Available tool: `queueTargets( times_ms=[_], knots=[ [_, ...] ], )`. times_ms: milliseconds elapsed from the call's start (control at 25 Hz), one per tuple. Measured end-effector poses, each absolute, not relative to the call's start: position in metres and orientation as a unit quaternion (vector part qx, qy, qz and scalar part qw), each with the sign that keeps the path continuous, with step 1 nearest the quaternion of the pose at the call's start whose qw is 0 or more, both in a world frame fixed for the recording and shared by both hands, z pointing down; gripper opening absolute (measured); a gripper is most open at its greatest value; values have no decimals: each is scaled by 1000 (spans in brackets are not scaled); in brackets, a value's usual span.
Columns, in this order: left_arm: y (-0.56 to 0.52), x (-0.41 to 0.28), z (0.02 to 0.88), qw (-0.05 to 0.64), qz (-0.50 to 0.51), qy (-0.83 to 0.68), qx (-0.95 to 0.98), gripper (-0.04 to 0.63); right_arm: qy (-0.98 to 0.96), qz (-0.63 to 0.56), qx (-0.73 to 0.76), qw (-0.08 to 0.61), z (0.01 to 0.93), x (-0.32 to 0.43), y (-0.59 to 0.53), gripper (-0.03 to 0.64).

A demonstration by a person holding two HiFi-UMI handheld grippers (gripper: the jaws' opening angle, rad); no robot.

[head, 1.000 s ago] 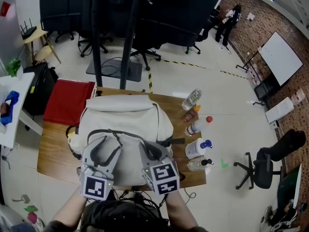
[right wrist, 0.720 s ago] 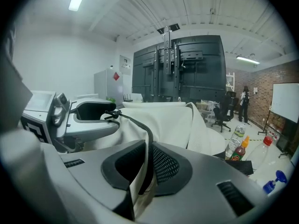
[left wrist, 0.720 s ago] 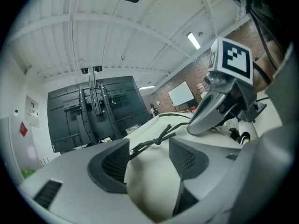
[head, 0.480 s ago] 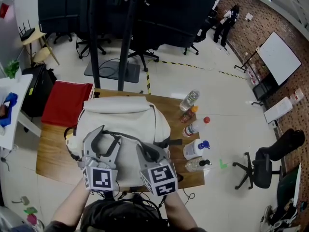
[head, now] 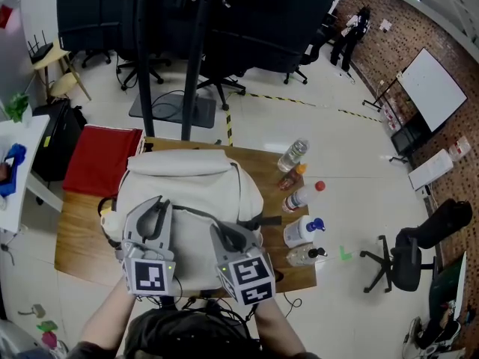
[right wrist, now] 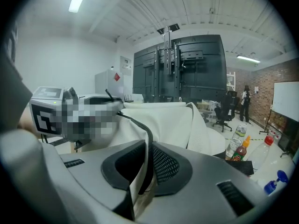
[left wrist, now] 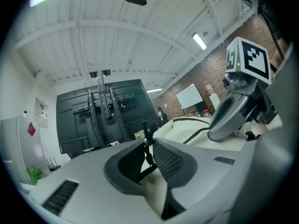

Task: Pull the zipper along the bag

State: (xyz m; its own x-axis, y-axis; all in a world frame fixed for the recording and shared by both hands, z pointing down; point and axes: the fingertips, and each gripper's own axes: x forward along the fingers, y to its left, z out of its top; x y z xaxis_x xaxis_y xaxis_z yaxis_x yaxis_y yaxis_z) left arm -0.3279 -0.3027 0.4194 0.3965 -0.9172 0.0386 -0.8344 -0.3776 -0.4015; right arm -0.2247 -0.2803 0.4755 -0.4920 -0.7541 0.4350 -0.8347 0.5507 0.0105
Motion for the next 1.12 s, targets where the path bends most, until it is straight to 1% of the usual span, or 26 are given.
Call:
queueTargets(
  times_ms=[160, 320, 680, 800, 1120],
  knots=[
    [-307, -334, 415, 142, -114, 537, -823, 65, -858, 101, 462, 198, 477, -223, -282, 74],
    [-310, -348, 415, 108, -110, 536, -830, 61, -858, 108, 463, 195, 477, -223, -284, 74],
    [-309, -371, 421, 76, -104, 541, -831, 59, -856, 108, 467, 193, 477, -225, -287, 74],
    [-311, -390, 422, 52, -87, 557, -825, 58, -855, 108, 469, 194, 478, -226, -287, 74],
    [-297, -439, 438, 27, -92, 587, -804, 59, -853, 109, 472, 194, 478, -229, -286, 74]
  ],
)
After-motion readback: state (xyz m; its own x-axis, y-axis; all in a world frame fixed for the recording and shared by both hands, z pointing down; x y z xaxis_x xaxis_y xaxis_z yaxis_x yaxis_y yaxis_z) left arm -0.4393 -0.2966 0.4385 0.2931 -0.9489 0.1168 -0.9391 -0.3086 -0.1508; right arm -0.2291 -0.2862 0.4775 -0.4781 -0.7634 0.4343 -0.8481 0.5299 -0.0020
